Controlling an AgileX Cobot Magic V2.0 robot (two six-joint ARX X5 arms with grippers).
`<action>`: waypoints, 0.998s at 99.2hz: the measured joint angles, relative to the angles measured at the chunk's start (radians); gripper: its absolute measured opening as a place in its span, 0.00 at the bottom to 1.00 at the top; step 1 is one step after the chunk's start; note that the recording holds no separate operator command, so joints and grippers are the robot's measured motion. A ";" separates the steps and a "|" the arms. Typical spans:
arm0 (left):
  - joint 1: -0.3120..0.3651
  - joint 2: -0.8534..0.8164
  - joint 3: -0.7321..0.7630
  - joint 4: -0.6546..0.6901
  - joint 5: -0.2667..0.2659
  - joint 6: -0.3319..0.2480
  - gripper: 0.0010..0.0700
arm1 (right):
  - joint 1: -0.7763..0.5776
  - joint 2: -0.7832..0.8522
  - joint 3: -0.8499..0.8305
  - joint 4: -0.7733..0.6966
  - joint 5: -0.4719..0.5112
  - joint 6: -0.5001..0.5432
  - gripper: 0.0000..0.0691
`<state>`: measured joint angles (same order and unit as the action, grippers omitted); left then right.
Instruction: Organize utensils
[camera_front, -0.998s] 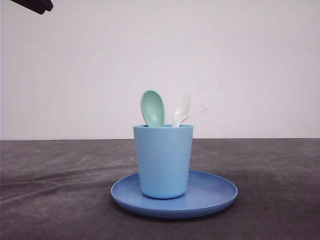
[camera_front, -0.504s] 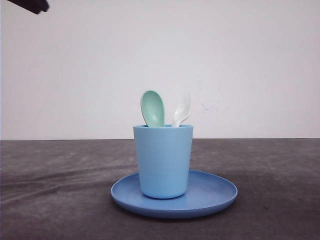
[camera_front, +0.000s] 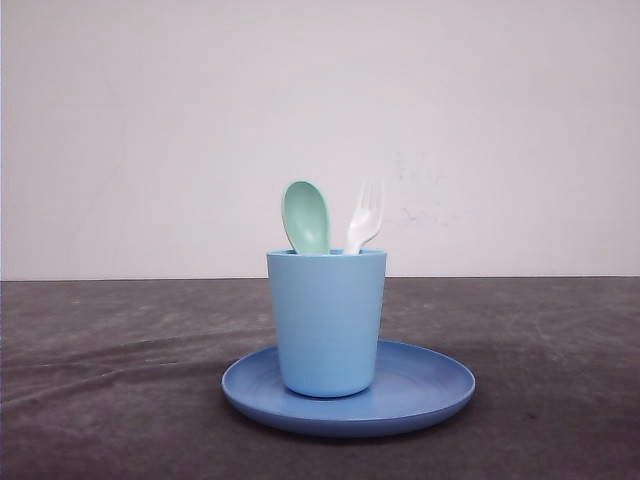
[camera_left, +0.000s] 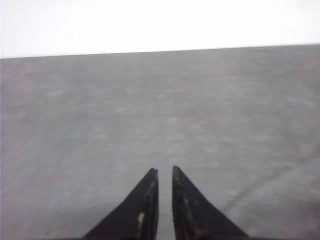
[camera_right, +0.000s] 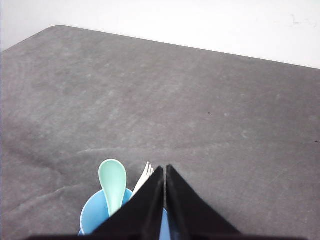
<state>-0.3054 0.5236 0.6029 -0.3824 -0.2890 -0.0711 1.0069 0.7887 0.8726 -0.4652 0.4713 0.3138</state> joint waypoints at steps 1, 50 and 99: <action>0.008 -0.008 -0.011 0.008 0.000 0.000 0.02 | 0.000 0.000 0.000 0.000 0.000 0.000 0.01; 0.253 -0.400 -0.510 0.126 0.104 0.000 0.02 | 0.000 0.000 0.000 0.000 0.000 0.000 0.01; 0.308 -0.519 -0.549 0.143 0.193 0.055 0.02 | 0.000 0.000 0.000 0.005 0.000 0.000 0.01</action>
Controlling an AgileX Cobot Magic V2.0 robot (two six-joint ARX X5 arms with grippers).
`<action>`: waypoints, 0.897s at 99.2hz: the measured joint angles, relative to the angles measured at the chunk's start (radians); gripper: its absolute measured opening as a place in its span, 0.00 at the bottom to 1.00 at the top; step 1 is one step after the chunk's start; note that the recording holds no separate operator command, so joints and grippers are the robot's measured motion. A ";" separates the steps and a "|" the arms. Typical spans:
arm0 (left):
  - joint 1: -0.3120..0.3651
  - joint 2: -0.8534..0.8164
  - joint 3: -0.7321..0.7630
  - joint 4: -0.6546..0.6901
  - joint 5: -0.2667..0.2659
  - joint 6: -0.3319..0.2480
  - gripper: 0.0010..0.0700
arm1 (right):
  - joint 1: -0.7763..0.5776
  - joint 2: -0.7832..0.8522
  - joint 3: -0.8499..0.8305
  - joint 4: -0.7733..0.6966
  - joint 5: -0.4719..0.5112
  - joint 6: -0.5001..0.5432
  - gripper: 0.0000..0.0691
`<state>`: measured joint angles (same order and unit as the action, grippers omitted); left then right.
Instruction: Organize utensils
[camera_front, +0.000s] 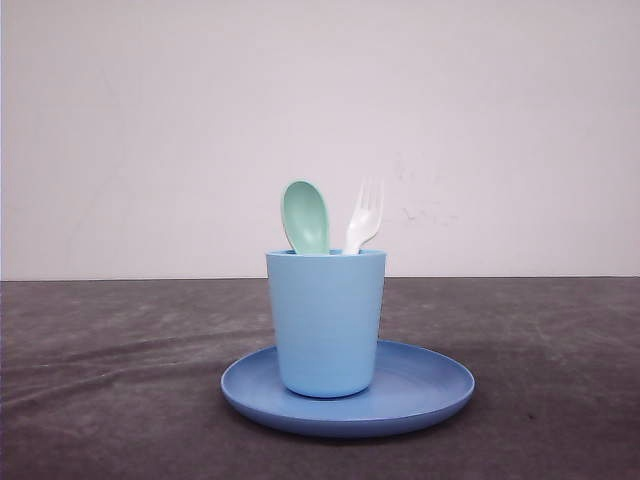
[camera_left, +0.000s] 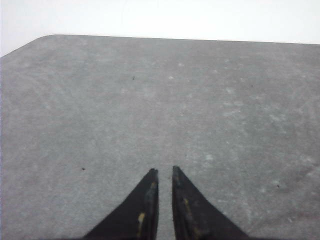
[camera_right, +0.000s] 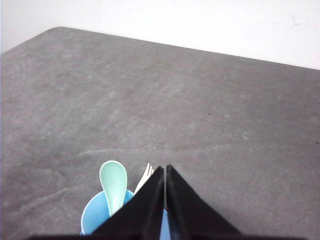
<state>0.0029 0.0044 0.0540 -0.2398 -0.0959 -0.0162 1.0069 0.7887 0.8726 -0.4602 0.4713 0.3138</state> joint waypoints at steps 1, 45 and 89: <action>0.000 0.000 0.000 0.000 0.002 0.002 0.02 | 0.000 0.000 0.000 0.000 0.000 0.000 0.01; 0.000 0.000 -0.001 -0.001 0.050 0.050 0.02 | 0.000 0.000 0.000 0.000 0.000 0.000 0.01; 0.000 0.000 -0.001 -0.001 0.050 0.050 0.02 | 0.000 0.000 0.000 0.000 0.000 0.000 0.01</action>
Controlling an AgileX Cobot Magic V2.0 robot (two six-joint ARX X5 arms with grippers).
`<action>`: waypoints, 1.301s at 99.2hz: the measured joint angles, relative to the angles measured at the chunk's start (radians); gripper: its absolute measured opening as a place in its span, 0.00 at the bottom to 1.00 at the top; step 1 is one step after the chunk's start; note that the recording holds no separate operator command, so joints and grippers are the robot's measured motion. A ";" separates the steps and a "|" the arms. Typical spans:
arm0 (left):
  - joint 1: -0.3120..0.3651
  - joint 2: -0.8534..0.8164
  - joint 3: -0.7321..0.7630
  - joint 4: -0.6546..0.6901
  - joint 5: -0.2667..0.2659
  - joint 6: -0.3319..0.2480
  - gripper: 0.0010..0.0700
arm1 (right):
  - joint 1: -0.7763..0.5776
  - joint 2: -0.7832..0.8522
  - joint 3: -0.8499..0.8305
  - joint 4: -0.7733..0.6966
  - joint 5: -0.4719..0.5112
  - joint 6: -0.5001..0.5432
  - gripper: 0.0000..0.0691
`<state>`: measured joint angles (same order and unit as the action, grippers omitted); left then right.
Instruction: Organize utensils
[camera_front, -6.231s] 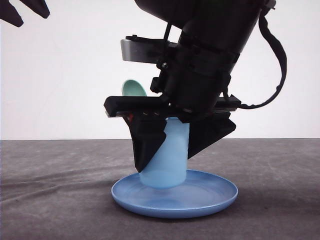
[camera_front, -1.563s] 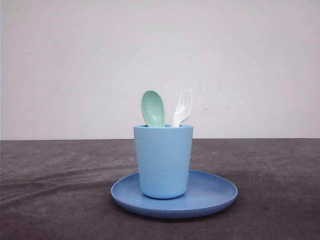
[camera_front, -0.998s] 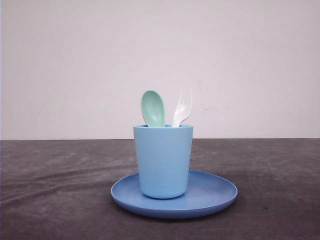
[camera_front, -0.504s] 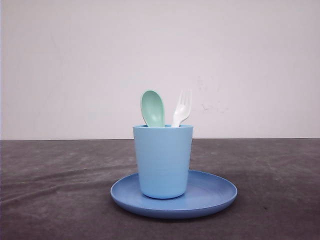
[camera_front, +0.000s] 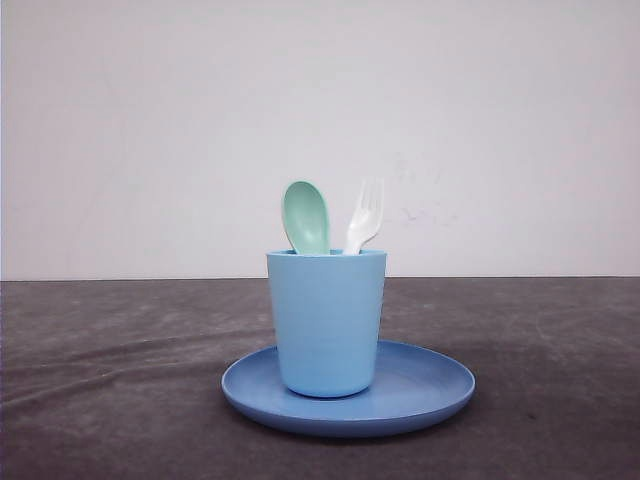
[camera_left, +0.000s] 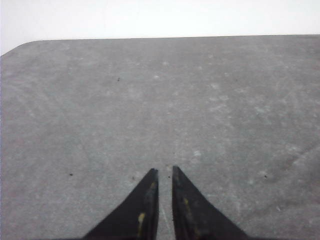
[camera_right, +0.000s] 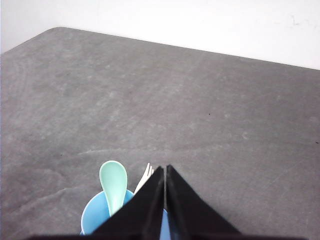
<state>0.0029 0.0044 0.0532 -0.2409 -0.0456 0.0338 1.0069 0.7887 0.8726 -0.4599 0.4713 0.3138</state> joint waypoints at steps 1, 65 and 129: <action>0.000 0.000 0.000 0.000 0.000 0.000 0.02 | 0.000 0.000 0.000 0.000 0.000 0.000 0.01; 0.000 0.000 0.000 0.000 0.000 0.000 0.02 | -0.011 0.005 0.000 0.051 0.072 -0.037 0.01; 0.000 0.000 0.000 0.000 0.000 0.000 0.02 | -0.753 -0.067 -0.208 0.285 -0.404 -0.237 0.01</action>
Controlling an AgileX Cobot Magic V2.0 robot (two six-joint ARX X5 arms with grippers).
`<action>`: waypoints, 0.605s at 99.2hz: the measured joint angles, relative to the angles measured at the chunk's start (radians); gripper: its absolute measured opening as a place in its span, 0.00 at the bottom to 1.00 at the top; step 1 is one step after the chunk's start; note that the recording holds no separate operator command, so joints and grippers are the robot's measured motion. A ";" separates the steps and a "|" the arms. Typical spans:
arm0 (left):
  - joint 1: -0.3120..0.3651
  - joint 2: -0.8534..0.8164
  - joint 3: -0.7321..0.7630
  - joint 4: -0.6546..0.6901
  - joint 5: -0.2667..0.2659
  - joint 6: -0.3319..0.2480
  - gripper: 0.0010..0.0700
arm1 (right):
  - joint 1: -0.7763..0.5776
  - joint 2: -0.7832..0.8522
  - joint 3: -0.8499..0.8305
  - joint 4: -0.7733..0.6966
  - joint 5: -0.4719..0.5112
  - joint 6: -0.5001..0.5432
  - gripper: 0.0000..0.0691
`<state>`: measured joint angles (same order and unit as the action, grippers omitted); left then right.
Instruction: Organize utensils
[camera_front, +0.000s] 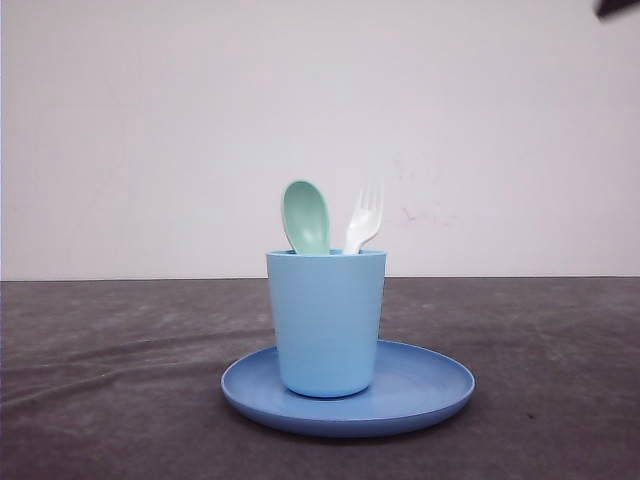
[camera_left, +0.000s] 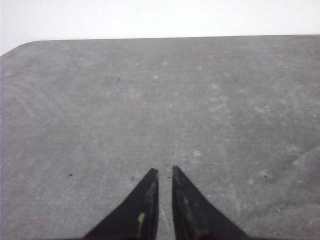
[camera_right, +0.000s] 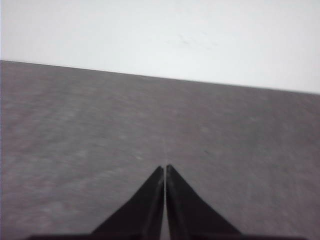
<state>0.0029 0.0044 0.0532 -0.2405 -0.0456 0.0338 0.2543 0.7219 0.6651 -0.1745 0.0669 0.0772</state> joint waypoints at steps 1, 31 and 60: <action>0.000 0.000 0.000 0.000 0.000 0.000 0.02 | -0.009 -0.007 -0.012 0.011 -0.004 0.000 0.01; 0.000 0.000 0.000 0.000 0.000 0.000 0.02 | -0.186 -0.282 -0.357 0.115 -0.068 -0.003 0.01; 0.000 0.000 0.000 0.000 0.000 0.000 0.02 | -0.263 -0.513 -0.514 0.067 -0.072 -0.026 0.01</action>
<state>0.0029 0.0044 0.0532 -0.2401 -0.0456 0.0341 -0.0086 0.2089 0.1509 -0.1074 -0.0048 0.0509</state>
